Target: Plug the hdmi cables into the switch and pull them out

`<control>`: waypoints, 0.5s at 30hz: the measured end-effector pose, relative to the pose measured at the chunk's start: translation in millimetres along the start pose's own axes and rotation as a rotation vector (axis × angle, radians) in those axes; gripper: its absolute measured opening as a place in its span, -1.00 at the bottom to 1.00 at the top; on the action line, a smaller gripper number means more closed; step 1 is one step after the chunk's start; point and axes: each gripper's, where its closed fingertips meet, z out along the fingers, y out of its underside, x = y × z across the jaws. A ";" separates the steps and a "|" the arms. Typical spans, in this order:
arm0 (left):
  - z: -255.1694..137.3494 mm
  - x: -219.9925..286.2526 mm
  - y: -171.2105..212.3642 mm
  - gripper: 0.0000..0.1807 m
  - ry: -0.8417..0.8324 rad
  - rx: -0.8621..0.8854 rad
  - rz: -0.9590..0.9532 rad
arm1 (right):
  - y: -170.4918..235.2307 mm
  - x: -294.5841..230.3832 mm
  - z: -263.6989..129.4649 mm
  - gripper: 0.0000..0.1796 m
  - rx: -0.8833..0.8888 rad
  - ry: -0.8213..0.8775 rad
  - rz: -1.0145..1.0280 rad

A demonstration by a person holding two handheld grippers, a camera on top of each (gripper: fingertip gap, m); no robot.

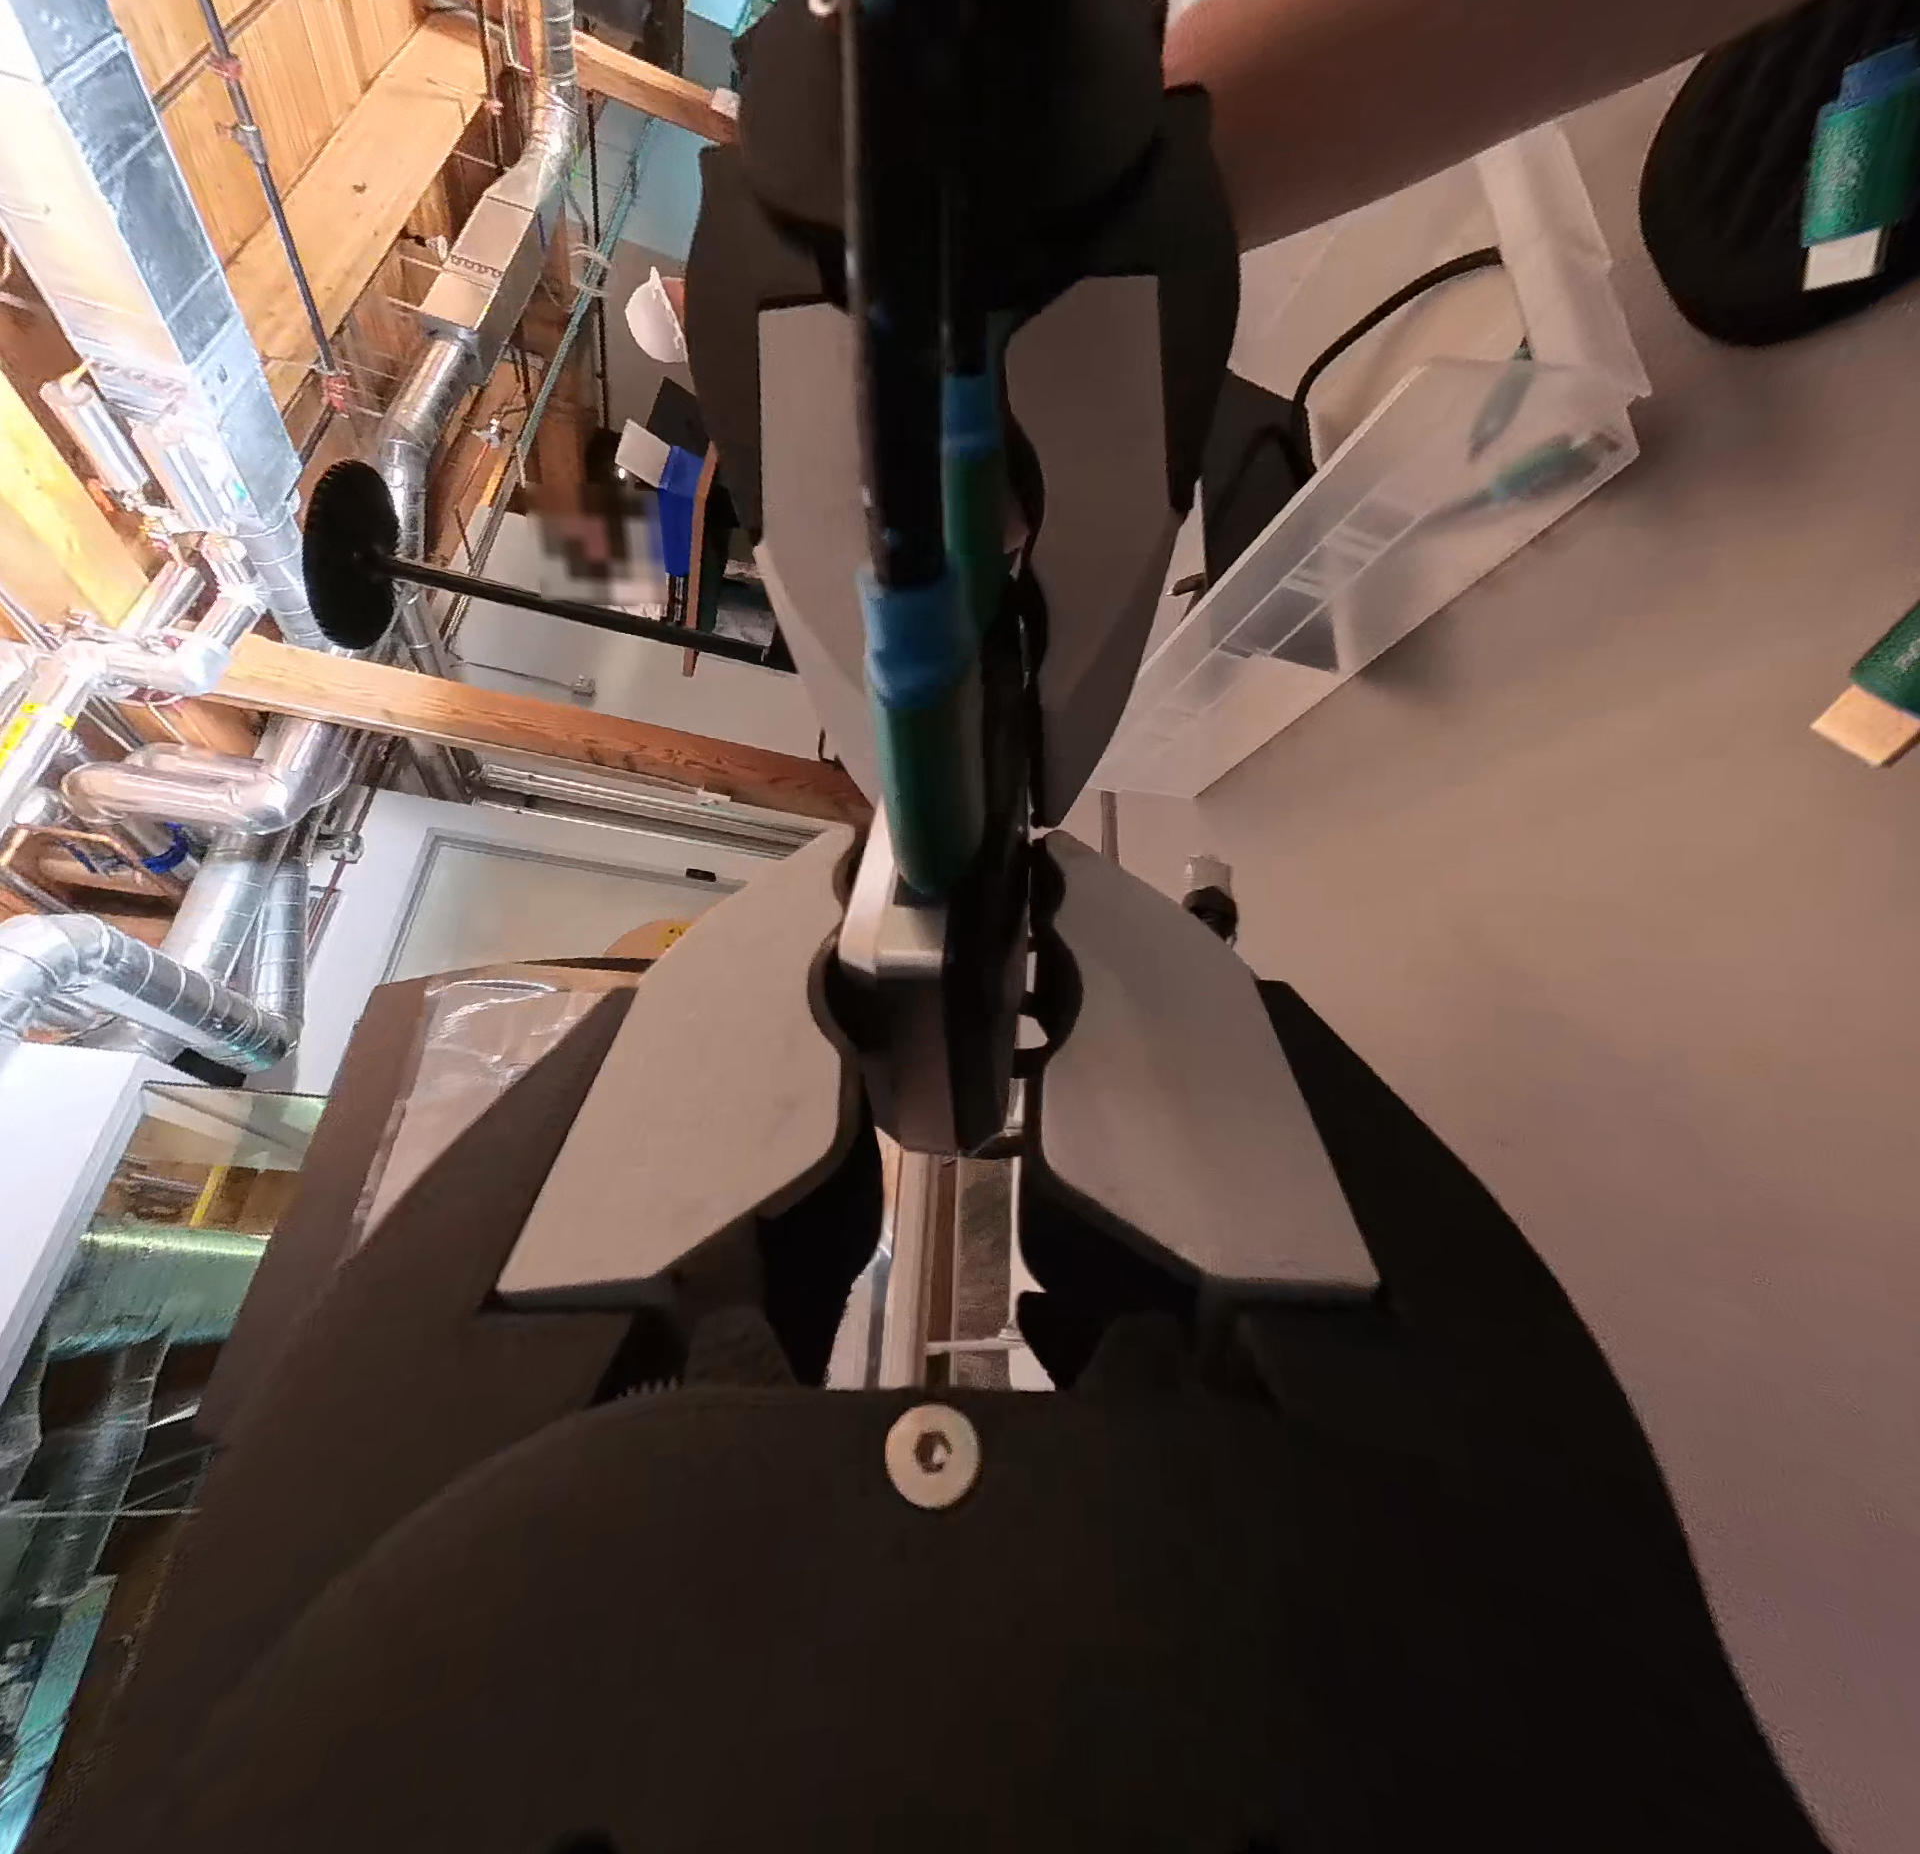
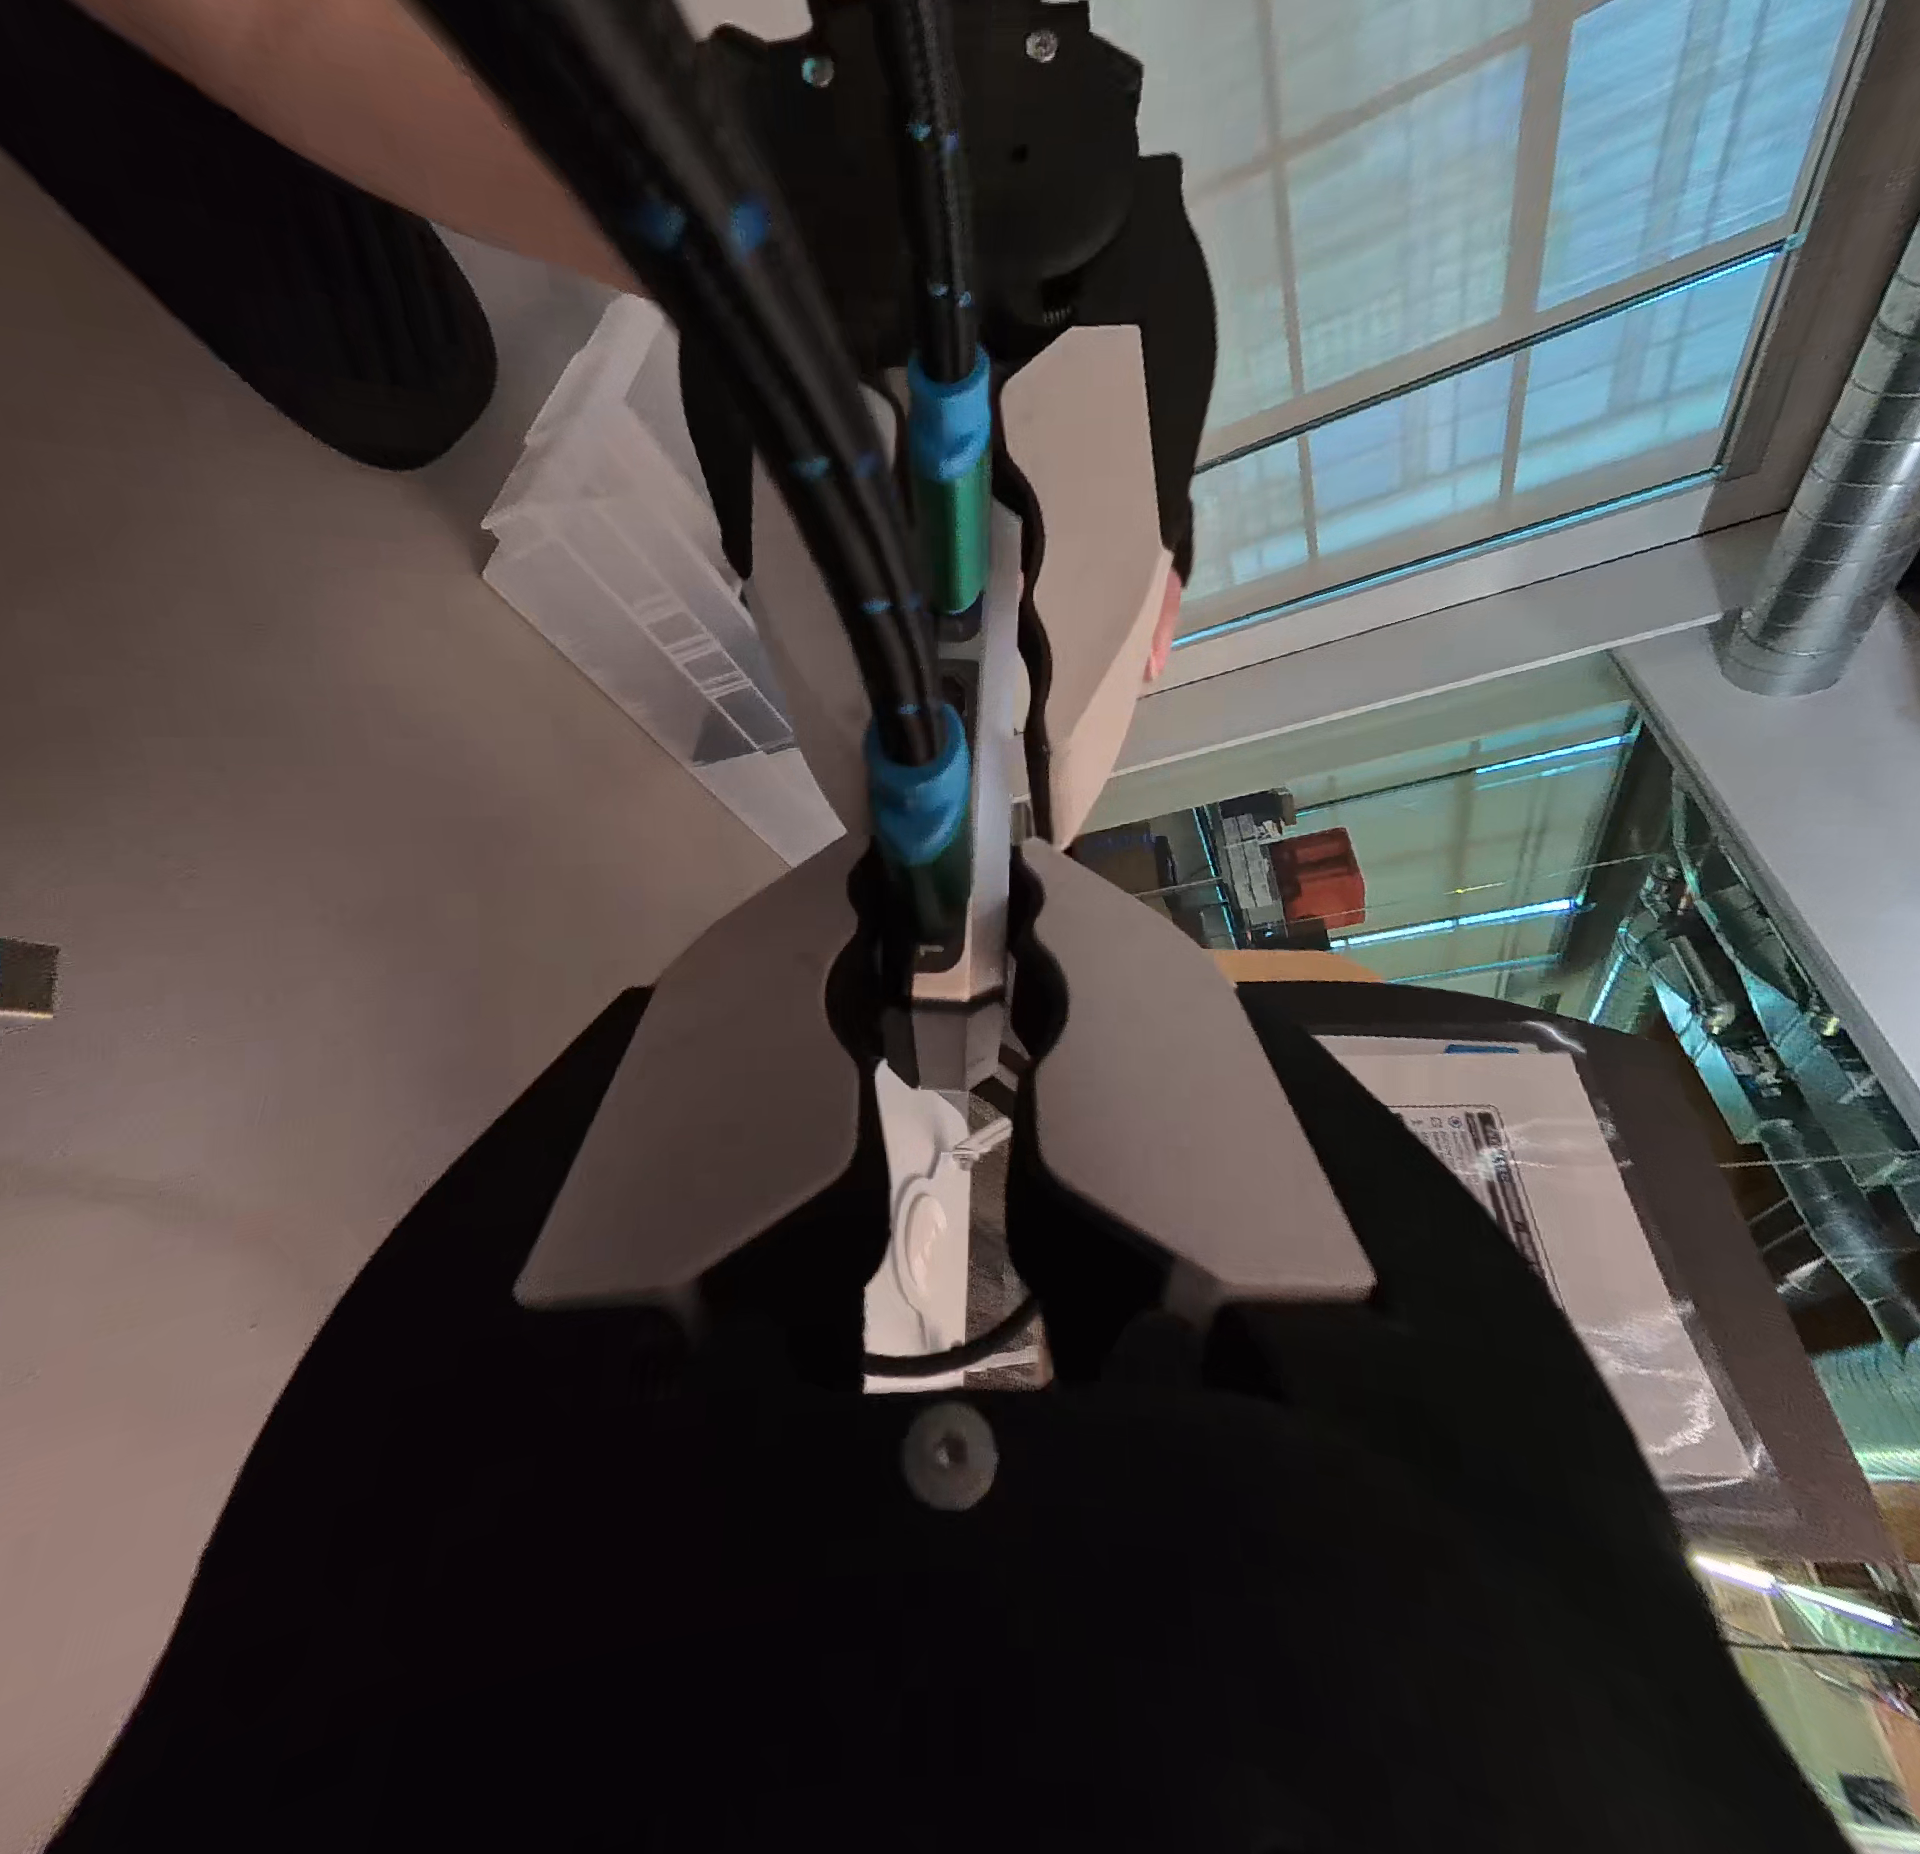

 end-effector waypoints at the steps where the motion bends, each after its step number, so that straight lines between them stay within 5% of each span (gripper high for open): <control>1: 2.1 0.9 1.5 -0.70 -0.004 -0.008 0.007 | -0.6 -1.0 -0.3 -0.77 0.008 -0.005 -0.004; 15: 15.8 3.8 17.4 -0.60 -0.068 -0.134 0.116 | 4.3 -3.5 1.0 -0.65 0.008 0.008 -0.068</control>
